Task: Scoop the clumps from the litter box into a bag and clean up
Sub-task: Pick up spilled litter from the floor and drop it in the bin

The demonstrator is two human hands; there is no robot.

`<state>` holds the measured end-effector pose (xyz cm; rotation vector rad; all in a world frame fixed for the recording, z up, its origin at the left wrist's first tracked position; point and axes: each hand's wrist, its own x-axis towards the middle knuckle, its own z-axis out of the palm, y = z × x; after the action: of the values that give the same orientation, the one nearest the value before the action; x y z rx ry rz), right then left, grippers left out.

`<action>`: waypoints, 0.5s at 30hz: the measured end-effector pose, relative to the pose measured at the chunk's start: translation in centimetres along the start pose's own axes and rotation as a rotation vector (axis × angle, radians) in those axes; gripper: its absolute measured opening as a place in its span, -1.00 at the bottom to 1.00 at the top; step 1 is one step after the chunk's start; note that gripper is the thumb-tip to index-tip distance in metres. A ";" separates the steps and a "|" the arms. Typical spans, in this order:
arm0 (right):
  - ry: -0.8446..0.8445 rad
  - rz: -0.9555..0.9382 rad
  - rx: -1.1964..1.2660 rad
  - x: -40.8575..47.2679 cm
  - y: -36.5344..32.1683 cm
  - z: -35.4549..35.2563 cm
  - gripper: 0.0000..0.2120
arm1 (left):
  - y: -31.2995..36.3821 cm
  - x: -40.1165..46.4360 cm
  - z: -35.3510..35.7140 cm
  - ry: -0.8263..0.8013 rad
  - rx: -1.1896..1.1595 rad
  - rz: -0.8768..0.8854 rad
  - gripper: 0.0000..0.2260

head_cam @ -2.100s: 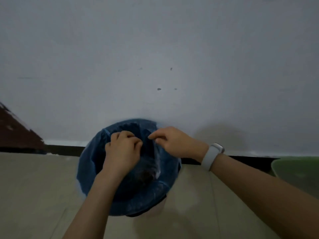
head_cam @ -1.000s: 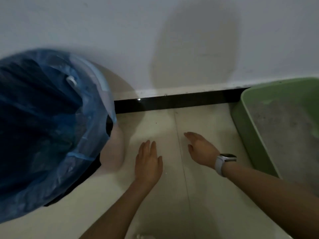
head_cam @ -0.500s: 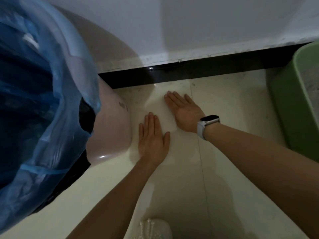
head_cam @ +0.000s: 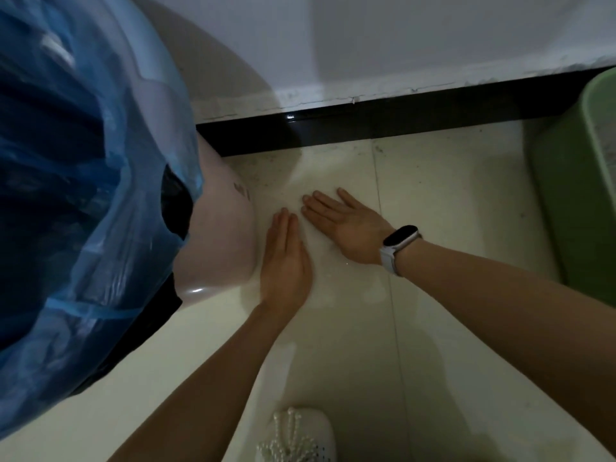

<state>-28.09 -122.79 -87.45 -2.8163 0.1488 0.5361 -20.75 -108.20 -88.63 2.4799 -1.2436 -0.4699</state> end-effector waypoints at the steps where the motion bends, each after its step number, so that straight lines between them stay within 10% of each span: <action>1: 0.000 -0.023 -0.002 -0.6 -0.1 0.4 -0.35 | 0.0 0.6 -0.1 0.018 0.005 -0.003 -0.56; 9: 0.304 0.110 0.340 -6.0 0.4 2.6 -0.35 | 0.5 6.1 -0.4 -0.054 0.141 -0.119 -0.49; 15: 0.382 0.281 0.367 -7.5 1.5 4.1 -0.47 | 1.2 1.6 1.1 -0.090 0.111 0.114 -0.46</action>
<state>-36.68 -122.67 -88.70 -2.5126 0.6538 0.0089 -21.11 -110.33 -89.34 2.4850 -1.4754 -0.5002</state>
